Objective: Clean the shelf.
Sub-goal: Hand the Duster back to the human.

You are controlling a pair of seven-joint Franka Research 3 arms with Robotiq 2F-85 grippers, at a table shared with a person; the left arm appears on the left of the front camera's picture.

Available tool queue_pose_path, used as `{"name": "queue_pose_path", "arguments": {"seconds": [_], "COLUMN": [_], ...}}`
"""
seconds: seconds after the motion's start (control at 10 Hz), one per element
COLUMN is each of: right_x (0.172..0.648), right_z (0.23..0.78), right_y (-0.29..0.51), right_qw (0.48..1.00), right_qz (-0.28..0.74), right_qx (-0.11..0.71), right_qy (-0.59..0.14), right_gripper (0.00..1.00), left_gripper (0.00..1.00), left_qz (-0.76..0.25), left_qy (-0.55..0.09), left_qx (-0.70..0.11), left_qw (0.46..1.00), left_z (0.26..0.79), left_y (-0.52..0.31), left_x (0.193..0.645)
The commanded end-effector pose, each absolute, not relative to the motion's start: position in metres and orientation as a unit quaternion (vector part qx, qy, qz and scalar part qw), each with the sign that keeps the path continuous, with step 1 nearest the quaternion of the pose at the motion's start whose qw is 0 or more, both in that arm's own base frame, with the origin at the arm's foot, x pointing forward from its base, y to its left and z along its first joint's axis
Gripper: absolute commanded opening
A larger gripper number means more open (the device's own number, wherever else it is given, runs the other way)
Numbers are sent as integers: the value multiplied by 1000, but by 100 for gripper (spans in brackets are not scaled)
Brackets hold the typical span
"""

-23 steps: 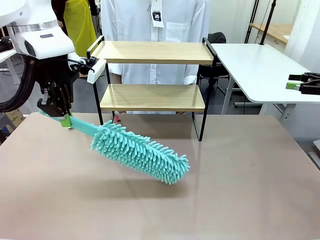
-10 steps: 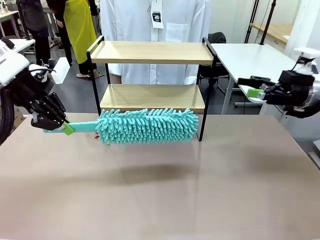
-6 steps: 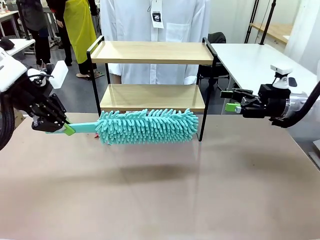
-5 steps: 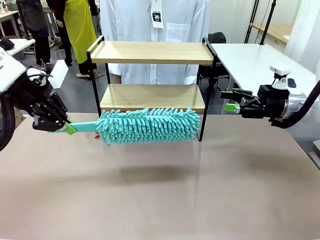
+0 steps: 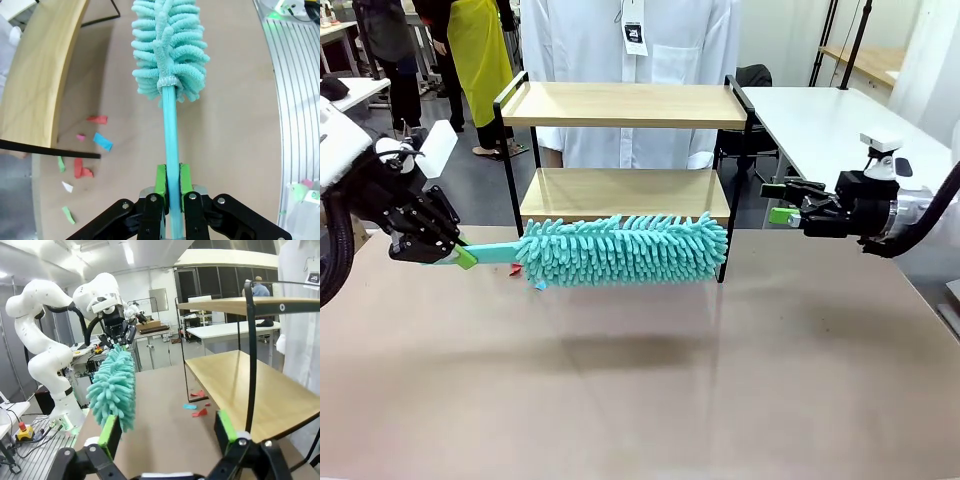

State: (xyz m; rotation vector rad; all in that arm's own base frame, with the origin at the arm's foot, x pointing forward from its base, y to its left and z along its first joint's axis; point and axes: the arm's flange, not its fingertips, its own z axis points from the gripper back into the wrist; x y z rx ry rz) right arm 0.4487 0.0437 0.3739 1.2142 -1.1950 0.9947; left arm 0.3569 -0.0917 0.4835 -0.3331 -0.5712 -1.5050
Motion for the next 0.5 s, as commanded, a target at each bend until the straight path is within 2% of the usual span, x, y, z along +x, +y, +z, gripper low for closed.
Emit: {"name": "queue_pose_path", "arguments": {"seconds": [0.0, 0.4], "right_x": [441, 426], "right_z": [369, 354], "right_y": [60, 98], "right_qw": [555, 573], "right_qz": [444, 474], "right_qx": [512, 515], "right_qy": [-482, -427], "right_gripper": [100, 100], "left_gripper": [13, 13], "left_qz": [-667, -667], "left_qy": [-251, -251], "left_qx": [-148, -148], "left_qw": [686, 686], "left_z": [485, 485], "left_y": [-92, -92], "left_x": [355, 355]}}
